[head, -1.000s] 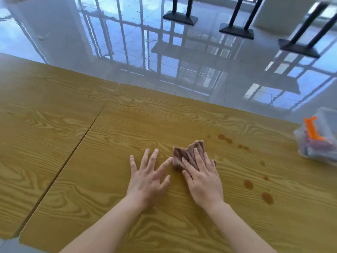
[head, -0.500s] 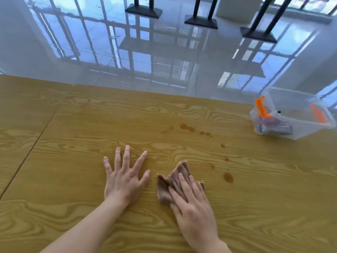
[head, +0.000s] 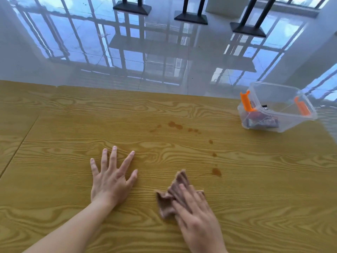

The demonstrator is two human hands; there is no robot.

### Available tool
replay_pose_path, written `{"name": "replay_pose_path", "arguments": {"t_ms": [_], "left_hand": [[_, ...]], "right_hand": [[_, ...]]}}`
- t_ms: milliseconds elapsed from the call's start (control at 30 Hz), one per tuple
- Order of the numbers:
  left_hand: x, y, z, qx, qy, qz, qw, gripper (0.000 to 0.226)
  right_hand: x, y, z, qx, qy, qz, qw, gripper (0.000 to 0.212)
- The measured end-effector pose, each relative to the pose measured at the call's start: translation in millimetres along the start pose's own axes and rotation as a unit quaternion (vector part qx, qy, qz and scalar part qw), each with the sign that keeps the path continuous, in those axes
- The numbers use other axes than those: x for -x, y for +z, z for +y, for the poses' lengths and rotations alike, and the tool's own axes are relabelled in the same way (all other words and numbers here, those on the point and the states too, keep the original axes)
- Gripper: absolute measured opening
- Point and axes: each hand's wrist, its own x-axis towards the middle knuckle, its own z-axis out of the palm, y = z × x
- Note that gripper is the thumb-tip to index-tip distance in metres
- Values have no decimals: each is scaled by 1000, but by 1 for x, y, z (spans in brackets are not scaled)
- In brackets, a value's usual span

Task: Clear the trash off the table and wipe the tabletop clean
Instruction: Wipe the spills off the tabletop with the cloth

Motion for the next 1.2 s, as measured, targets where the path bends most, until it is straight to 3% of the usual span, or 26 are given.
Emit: {"name": "replay_pose_path", "arguments": {"t_ms": [100,167,200,333,400,567,633,700,800,833,900,1067,1133,1200], "left_hand": [[-1,1,0,-6,-4,0,1000,64],[0,0,1,-8,-4,-4,1000,64],[0,0,1,-8,-4,-2,1000,64],[-1,0,0,-5,-4,-1,1000,64],[-1,1,0,-7,-4,0,1000,64],[0,1,1,-7,-5,-1,1000,64],[0,1,2,-3,-5,0,1000,64],[0,0,1,1,-5,-3,1000,64],[0,0,1,0,-5,-2,1000,64],[0,0,1,1,-5,-1,1000,63],[0,1,1,4,-5,-1,1000,63],[0,1,1,2,-4,1,1000,64],[1,1,0,3,-5,-2,1000,64],[0,0,0,3,-5,-3,1000,64]], "right_hand": [[-3,-16,42,10,123,23,992,46],[-31,-20,39,-13,229,22,973,45],[-43,-20,27,-15,240,17,971,44],[-21,-4,5,-4,45,-5,999,44],[10,-7,32,-1,29,0,1000,45],[-17,-27,90,8,273,24,962,47],[-57,-32,82,-4,326,9,945,47],[-72,-25,61,15,254,-12,967,45],[-26,-4,36,25,67,-25,997,45],[-10,-4,42,17,43,-31,998,46],[-4,-12,71,28,77,-38,996,47],[-96,-38,108,-13,330,-40,943,55],[-111,-34,94,-7,304,-47,952,52],[-86,-21,73,28,207,-33,977,49]]}}
